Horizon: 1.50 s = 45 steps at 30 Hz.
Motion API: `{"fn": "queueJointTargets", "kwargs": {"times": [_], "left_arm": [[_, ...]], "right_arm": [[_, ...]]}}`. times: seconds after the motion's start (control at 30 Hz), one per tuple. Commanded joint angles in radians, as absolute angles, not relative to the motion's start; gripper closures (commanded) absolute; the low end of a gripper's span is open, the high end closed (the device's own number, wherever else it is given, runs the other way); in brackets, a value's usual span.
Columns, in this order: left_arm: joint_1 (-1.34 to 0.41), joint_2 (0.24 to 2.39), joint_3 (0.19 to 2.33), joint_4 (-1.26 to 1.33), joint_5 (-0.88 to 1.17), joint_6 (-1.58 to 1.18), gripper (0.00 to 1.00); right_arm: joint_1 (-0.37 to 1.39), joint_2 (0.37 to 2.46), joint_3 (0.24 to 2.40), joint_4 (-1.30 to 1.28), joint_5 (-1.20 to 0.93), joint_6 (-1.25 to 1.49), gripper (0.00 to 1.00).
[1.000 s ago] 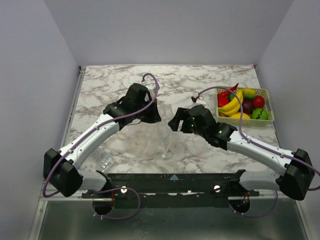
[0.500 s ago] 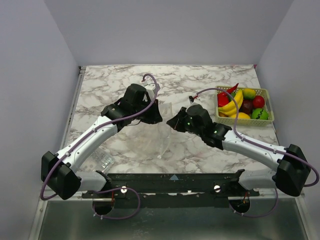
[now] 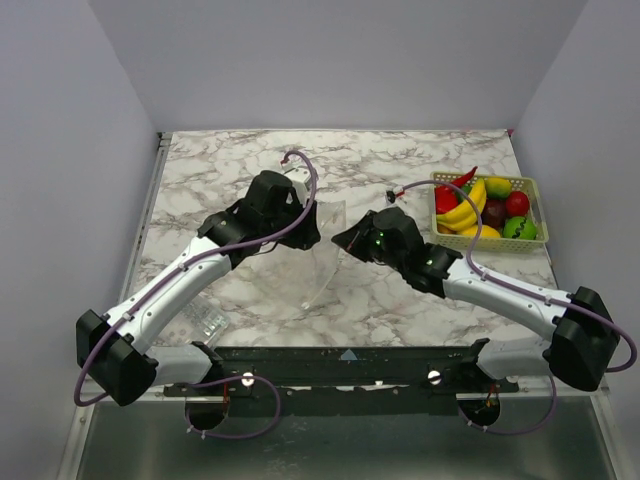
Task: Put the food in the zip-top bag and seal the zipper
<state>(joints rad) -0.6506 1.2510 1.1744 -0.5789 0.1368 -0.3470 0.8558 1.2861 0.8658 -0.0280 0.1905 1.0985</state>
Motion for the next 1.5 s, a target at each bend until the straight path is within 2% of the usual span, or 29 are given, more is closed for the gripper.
{"fn": "queueJointTargets", "kwargs": {"times": [0.0,0.1,0.2,0.27,0.33,0.47,0.57,0.6,0.73,0.87,0.97,1.1,1.27,1.33,1.4,1.47], "left_arm": [[-0.666,1.261,1.204,-0.604,0.082,-0.299,0.63],[-0.681,1.272,1.208,-0.61,0.07,-0.278,0.79],[-0.699,1.295,1.23,-0.664,0.009,-0.27,1.0],[-0.704,1.314,1.26,-0.725,-0.025,-0.28,1.0],[-0.705,1.337,1.298,-0.78,-0.016,-0.282,1.0],[-0.705,1.349,1.304,-0.778,-0.104,-0.277,1.0],[-0.705,1.364,1.296,-0.742,-0.101,-0.28,1.0],[-0.705,1.374,1.297,-0.738,-0.1,-0.283,1.0],[-0.695,1.426,1.323,-0.77,-0.065,-0.3,1.0],[-0.678,1.42,1.293,-0.748,-0.014,-0.293,1.0],[-0.665,1.42,1.28,-0.737,0.038,-0.302,1.0],[-0.663,1.425,1.281,-0.737,0.099,-0.305,1.0],[-0.663,1.397,1.264,-0.721,0.131,-0.309,1.0],[-0.664,1.388,1.261,-0.719,0.135,-0.309,1.0],[-0.664,1.38,1.258,-0.716,0.155,-0.311,1.0],[-0.663,1.371,1.253,-0.708,0.181,-0.314,1.0]], "right_arm": [[0.854,1.294,0.906,-0.034,0.218,1.115,0.99],[0.854,1.291,0.889,-0.01,0.192,1.098,0.99],[0.854,1.292,0.887,-0.014,0.183,1.025,0.99],[0.854,1.287,0.896,-0.061,0.199,0.949,0.98],[0.854,1.284,0.914,-0.122,0.242,0.875,0.92],[0.854,1.306,0.972,-0.256,0.33,0.749,0.61],[0.854,1.314,1.043,-0.353,0.338,0.69,0.45],[0.854,1.312,1.06,-0.391,0.373,0.696,0.38],[0.838,1.3,1.108,-0.526,0.551,0.688,0.21],[0.72,1.252,1.104,-0.538,0.579,0.642,0.18],[0.532,1.237,1.091,-0.497,0.468,0.599,0.18],[0.305,1.269,1.103,-0.453,0.413,0.589,0.18],[0.104,1.361,1.157,-0.415,0.417,0.662,0.18],[0.043,1.405,1.182,-0.402,0.439,0.692,0.13],[0.006,1.448,1.206,-0.385,0.466,0.725,0.05],[-0.063,1.497,1.224,-0.352,0.441,0.734,0.03]]}}
